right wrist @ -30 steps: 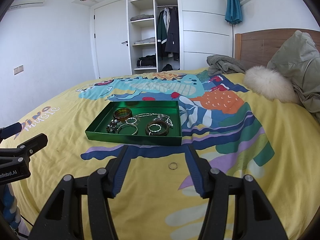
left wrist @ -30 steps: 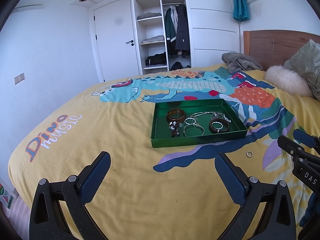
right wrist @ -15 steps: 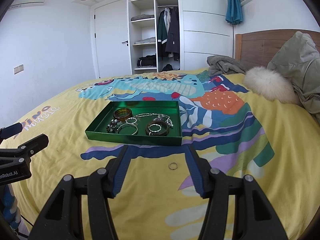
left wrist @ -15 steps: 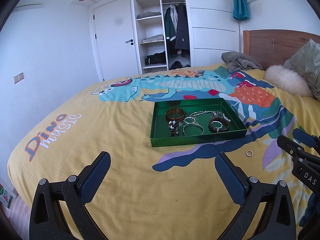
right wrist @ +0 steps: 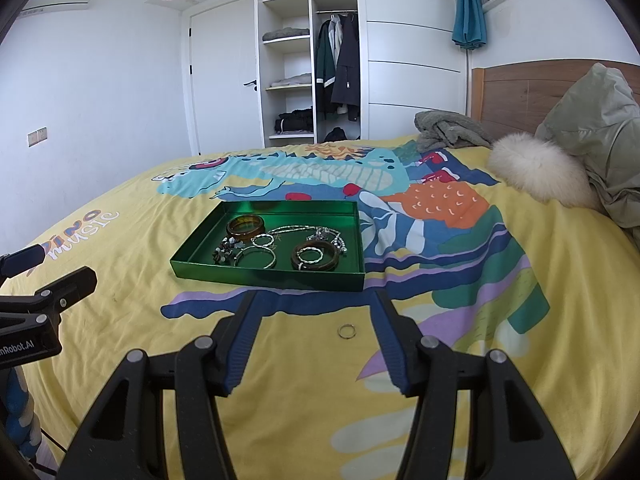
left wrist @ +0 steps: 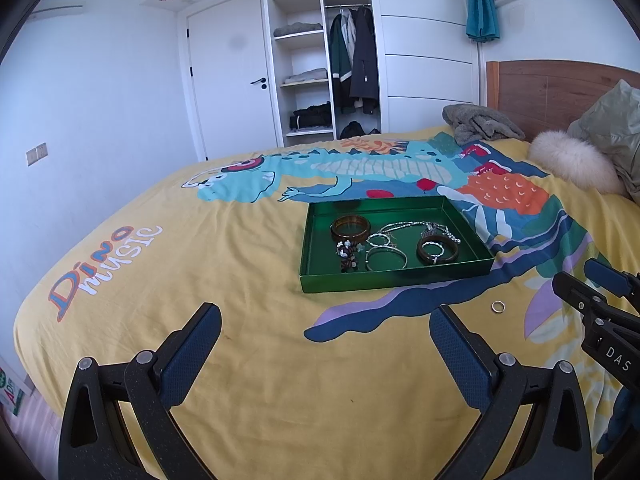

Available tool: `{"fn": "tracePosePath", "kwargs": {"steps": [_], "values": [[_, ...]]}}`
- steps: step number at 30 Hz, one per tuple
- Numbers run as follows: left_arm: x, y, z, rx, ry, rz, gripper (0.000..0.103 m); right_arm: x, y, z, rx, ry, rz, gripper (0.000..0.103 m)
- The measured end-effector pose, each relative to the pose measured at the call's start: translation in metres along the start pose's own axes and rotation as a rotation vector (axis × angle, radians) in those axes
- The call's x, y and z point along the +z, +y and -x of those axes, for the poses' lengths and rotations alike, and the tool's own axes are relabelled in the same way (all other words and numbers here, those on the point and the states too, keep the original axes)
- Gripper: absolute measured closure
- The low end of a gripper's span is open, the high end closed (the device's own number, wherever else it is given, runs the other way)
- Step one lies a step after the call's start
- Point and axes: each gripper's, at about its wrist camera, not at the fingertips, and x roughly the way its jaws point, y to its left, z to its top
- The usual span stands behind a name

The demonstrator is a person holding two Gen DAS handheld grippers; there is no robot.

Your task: Organize jewelry

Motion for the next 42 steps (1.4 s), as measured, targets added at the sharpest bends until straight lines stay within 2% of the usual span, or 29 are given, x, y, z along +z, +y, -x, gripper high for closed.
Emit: {"fn": "tracePosePath", "kwargs": {"steps": [42], "values": [[-0.0055,-0.001,-0.0061,0.0,0.027,0.021,0.001,-0.0075,-0.0069,-0.0012,-0.035,0.012,-0.01,0.049]]}}
